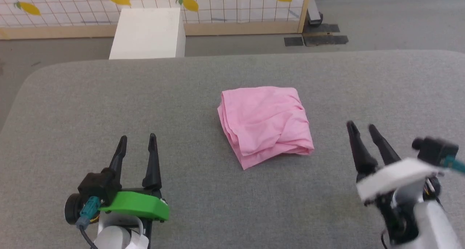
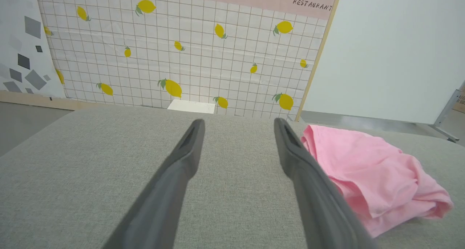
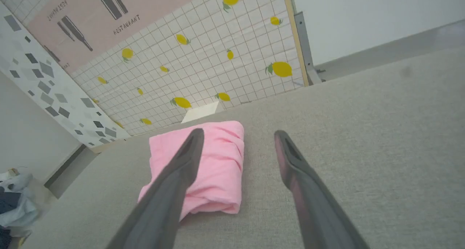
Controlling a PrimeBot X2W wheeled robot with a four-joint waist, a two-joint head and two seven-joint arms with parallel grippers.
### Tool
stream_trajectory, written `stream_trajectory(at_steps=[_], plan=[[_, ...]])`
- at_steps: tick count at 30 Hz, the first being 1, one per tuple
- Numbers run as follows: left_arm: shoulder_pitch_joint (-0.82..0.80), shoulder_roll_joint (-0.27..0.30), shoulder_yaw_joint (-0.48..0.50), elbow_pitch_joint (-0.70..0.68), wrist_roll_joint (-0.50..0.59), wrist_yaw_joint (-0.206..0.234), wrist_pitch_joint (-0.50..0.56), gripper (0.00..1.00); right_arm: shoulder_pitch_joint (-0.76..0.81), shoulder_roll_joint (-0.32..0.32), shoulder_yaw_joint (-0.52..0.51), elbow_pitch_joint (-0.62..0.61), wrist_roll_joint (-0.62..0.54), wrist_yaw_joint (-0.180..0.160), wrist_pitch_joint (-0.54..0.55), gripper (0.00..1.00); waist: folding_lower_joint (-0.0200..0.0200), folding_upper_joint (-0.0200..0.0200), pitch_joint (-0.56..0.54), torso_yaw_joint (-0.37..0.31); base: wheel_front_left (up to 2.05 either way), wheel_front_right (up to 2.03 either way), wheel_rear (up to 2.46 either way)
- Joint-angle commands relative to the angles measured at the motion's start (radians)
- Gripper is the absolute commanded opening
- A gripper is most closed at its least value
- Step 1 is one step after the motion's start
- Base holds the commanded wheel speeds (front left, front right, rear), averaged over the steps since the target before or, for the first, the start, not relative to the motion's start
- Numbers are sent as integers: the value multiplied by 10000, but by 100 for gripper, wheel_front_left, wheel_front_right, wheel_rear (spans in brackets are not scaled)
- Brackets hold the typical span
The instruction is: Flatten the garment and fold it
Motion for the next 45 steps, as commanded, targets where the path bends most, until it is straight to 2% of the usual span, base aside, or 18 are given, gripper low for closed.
stream_trajectory(at_steps=[1,5,7,9,13,17,22,27,28,29,30,39,42,45], plan=[[-123,-18,-17,-36,85,-19,-46,100,-540,19,-155,201,1269,-13,836,100,0,0,231,80,0,0,0],[-389,-18,-117,-92,144,-59,-46,100,-1725,20,-1171,1442,4151,-13,3886,100,0,0,565,321,0,0,0],[-517,-18,-169,-124,168,-64,-46,100,-2362,20,-1728,2427,5047,-13,5385,100,0,0,712,472,0,0,0],[-623,-18,-196,-148,183,-58,-46,100,-3045,20,-2262,3430,5407,-13,6521,100,0,0,847,625,0,0,0],[-823,-18,-289,-219,133,-35,-46,100,-4347,20,-3239,5071,5095,-13,7689,100,0,0,1126,970,0,0,0],[-937,-18,-415,-274,47,29,-46,100,-5400,20,-3734,6294,4872,-13,8437,100,0,0,1337,1261,0,0,0],[-1011,-18,-552,-326,-36,126,-46,100,-6132,19,-3813,7389,3888,-13,8961,100,0,0,1522,1506,0,0,0],[-1069,-18,-596,-347,-65,155,-46,100,-6504,20,-3843,7943,3056,-13,9272,100,0,0,1594,1649,0,0,0],[-1078,-18,-605,-354,-65,162,-46,100,-6572,20,-3790,7977,3039,-13,9374,52,0,0,1595,1669,0,0,0],[-1081,-18,-609,-361,-63,168,-46,100,-6618,20,-3729,7970,3065,-13,9442,40,0,0,1595,1676,0,0,0],[-1081,-18,-605,-370,-57,177,-46,100,-6651,20,-3613,7924,3099,-13,9517,0,0,0,1592,1673,0,0,0],[-924,-18,-471,-457,45,197,-46,100,-6299,20,-2286,6534,2400,-13,9379,0,0,0,1472,1136,0,0,0],[-868,-18,-348,-497,124,154,-46,100,-6061,-55,-1104,5543,1511,-13,9424,0,0,0,1487,680,0,0,0],[-881,-18,-243,-579,229,101,-46,100,-5707,-653,332,4473,117,-13,9330,0,0,0,1548,199,0,0,0]])
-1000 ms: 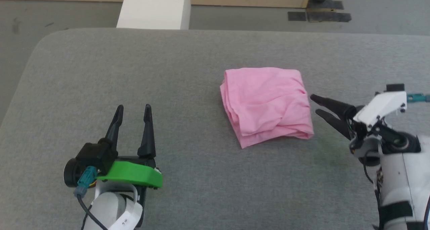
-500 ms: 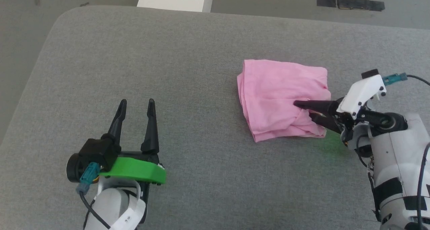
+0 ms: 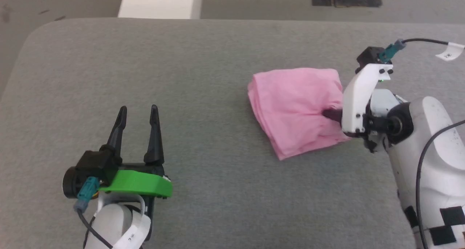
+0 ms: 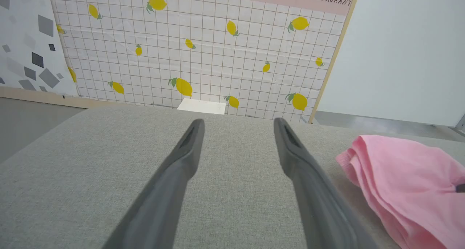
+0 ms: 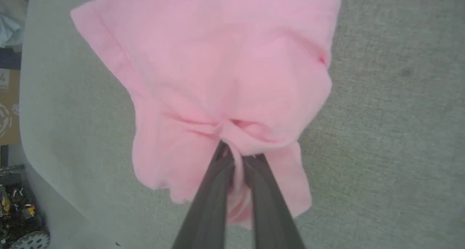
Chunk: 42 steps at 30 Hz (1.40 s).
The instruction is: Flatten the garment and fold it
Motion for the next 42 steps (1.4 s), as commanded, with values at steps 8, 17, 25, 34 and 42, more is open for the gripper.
stream_trajectory(at_steps=[8,17,25,34,42], plan=[[-306,-15,135,-238,517,-242,-46,100,528,-1469,1277,-1586,-1486,-13,-128,0,0,0,437,-2136,0,0,0],[-945,142,77,-355,1060,-504,-46,100,163,-2762,1444,-1528,-3322,-13,-1423,0,0,0,1299,-3651,0,0,0],[-1582,631,-65,-470,1432,-617,-46,100,-482,-2800,391,-296,-5078,-13,-3657,0,0,0,2292,-4288,0,0,0],[-1911,1034,-191,-588,1621,-645,-46,100,-1022,-2594,-1401,1236,-7465,-13,-5498,0,0,0,2842,-4073,0,0,0],[-1708,978,-170,-567,1484,-522,-46,100,-1068,-2305,-3118,1812,-8888,-13,-6092,100,0,0,2387,-3567,0,0,0]])
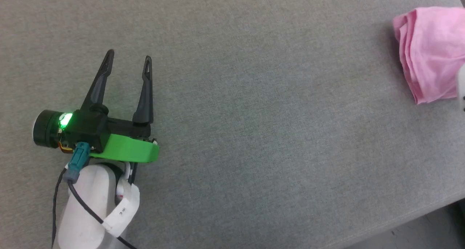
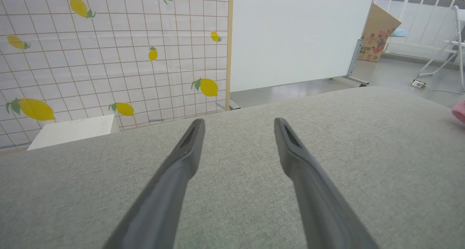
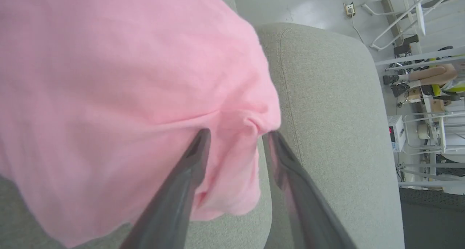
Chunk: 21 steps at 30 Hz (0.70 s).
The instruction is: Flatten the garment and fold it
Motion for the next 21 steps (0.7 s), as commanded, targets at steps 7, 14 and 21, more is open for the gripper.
stream_trajectory(at_steps=[7,14,21], plan=[[440,-424,139,217,-537,145,-38,100,159,269,-677,-331,-1,-19,-1662,100,-2,-1,-1455,868,0,0,0],[1055,-784,306,846,-972,300,-38,100,1335,650,-37,-1178,1245,-19,-4135,100,-2,-1,-2820,1662,0,0,0],[1498,-913,341,1313,-1223,355,-38,100,3029,1449,1024,-2914,3650,-19,-5675,100,-2,-1,-3674,2366,0,0,0]])
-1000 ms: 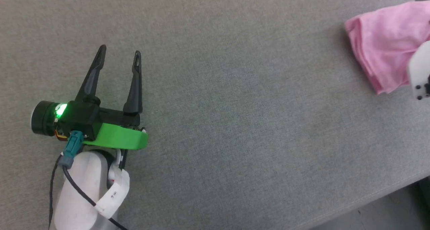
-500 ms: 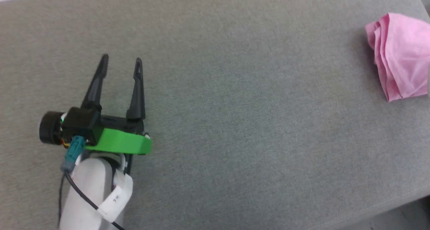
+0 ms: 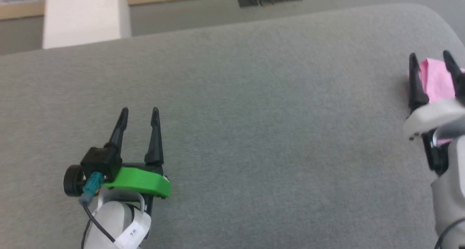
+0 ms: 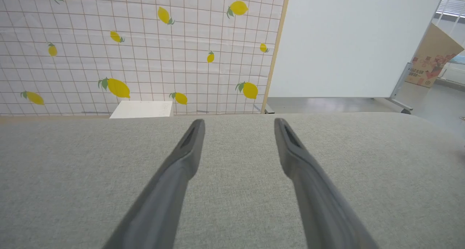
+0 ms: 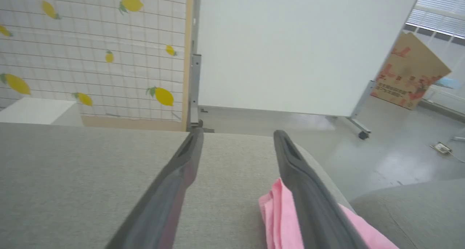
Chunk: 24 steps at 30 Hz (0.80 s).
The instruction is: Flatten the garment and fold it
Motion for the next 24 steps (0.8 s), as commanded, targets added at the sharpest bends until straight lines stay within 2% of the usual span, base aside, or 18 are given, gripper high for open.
stream_trajectory(at_steps=[1,5,12,18,24], plan=[[101,-39,-17,69,-97,35,-36,100,416,109,-8,-362,338,-17,-186,100,1,0,-899,962,0,0,0],[228,-69,-190,304,-205,15,-36,100,1776,403,91,-1663,1010,-17,-528,100,1,0,-1233,1531,0,0,0],[485,-85,-600,566,-478,118,-36,100,3762,938,244,-3210,1137,-17,-718,100,1,0,-1565,2195,0,0,0],[773,-87,-756,620,-708,192,-36,100,4954,1315,230,-3835,919,-17,-747,100,1,0,-1857,2364,0,0,0],[1086,-88,-661,517,-722,246,-36,100,5696,1413,432,-4161,694,-17,-754,100,1,0,-2060,2341,0,0,0]])
